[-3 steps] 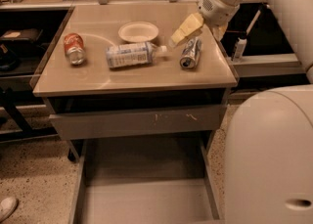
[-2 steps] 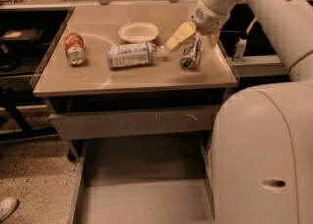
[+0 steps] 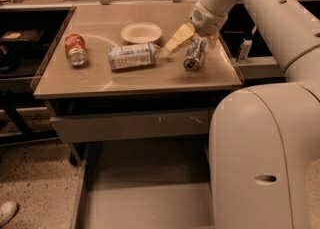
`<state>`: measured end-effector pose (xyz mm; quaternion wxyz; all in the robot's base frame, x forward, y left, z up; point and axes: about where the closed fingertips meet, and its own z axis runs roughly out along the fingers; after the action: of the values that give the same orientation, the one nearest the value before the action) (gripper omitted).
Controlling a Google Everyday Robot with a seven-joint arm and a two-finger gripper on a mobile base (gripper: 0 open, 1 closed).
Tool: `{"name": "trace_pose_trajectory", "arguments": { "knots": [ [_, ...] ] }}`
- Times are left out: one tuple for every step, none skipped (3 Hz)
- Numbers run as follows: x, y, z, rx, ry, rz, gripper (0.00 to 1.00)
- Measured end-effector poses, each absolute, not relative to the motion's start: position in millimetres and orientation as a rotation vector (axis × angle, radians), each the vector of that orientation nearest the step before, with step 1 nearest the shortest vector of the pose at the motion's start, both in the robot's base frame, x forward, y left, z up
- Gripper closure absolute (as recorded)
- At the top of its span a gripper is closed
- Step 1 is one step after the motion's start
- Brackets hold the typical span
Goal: Place redbull can into middle drawer
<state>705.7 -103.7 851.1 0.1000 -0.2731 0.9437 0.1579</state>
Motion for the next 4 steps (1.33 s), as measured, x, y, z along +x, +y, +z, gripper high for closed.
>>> {"name": "trace_pose_trajectory", "arguments": {
  "knots": [
    [709,-101,853,-0.826,2.765,0.454,0.00],
    [712,-101,850,-0.839,2.756,0.429,0.00],
    [712,-101,850,-0.839,2.756,0.428,0.00],
    [726,-118,832,-0.799,2.790,0.378,0.00]
  ]
}}
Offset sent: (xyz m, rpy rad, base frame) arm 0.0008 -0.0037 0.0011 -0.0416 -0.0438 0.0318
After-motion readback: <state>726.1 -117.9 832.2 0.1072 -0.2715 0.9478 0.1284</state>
